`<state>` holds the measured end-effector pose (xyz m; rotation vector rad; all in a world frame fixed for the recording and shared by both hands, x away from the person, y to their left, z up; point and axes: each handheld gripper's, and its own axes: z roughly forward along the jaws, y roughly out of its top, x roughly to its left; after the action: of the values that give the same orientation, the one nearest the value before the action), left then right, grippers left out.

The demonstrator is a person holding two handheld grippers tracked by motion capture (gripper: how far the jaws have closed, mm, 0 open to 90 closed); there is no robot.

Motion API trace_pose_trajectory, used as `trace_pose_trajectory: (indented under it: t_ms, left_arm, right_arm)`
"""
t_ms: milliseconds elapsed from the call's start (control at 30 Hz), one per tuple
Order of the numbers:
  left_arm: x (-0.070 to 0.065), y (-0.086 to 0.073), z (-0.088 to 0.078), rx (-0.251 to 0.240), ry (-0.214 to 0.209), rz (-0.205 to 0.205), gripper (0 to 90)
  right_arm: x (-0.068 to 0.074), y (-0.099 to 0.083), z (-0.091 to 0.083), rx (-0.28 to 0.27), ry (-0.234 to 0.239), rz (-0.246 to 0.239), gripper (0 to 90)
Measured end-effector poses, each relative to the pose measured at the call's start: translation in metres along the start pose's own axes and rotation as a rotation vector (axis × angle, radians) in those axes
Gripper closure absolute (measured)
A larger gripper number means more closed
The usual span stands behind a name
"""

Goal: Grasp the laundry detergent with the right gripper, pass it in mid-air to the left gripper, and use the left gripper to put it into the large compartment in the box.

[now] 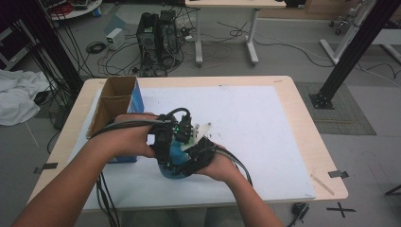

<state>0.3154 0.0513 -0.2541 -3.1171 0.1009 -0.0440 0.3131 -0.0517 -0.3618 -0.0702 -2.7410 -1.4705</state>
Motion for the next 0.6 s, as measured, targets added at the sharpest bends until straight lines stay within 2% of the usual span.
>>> trace_pose_trajectory:
  t_ms: [33, 67, 100, 167, 200, 367, 400, 433, 467, 567, 600]
  left_arm:
    - [0.0002, -0.0003, 0.0004, -0.004, -0.001, -0.001, 29.9]
    - [-0.0002, -0.0008, 0.0008, -0.004, -0.01, -0.011, 30.8]
    - [-0.0006, -0.0009, 0.0008, -0.001, -0.003, -0.008, 32.2]
    - [-0.0005, -0.001, 0.0007, 0.003, 0.006, 0.002, 32.8]
    - [-0.0005, -0.001, 0.0007, 0.003, 0.006, 0.002, 33.1]
    - [-0.0013, -0.0007, 0.0011, -0.002, 0.013, 0.003, 35.2]
    - [-0.002, -0.0009, 0.0014, -0.005, -0.005, -0.007, 37.6]
    - [-0.0021, -0.0009, 0.0013, -0.004, 0.003, -0.002, 37.6]
    - [-0.0021, -0.0008, 0.0014, -0.004, -0.007, -0.002, 37.7]
    - [-0.0019, -0.0006, 0.001, 0.0, -0.012, 0.003, 37.8]
    - [-0.0022, -0.0005, 0.0008, -0.002, -0.002, 0.006, 38.0]
  right_arm:
    - [0.0018, -0.0002, -0.0003, 0.013, 0.011, 0.024, 45.5]
    - [0.0018, -0.0002, 0.0002, 0.01, 0.001, 0.025, 45.5]
    - [0.0005, -0.0002, 0.0005, 0.006, -0.011, 0.008, 45.5]
    - [0.0004, -0.0001, 0.0007, 0.002, -0.002, 0.003, 45.5]
    - [0.0017, -0.0001, 0.0011, 0.004, -0.002, 0.022, 45.5]
    - [0.0008, 0.0002, 0.001, 0.006, -0.005, 0.011, 45.5]
    - [0.0015, 0.0002, 0.0011, 0.003, -0.001, 0.026, 45.5]
    - [0.0015, 0.0002, 0.0011, 0.003, -0.001, 0.026, 45.5]
    - [0.0011, 0.0002, 0.0011, 0.01, -0.017, 0.02, 45.5]
    - [0.0015, 0.0002, 0.0007, 0.005, 0.001, 0.02, 45.5]
    - [0.0019, 0.0002, 0.0007, 0.003, 0.0, 0.026, 45.5]
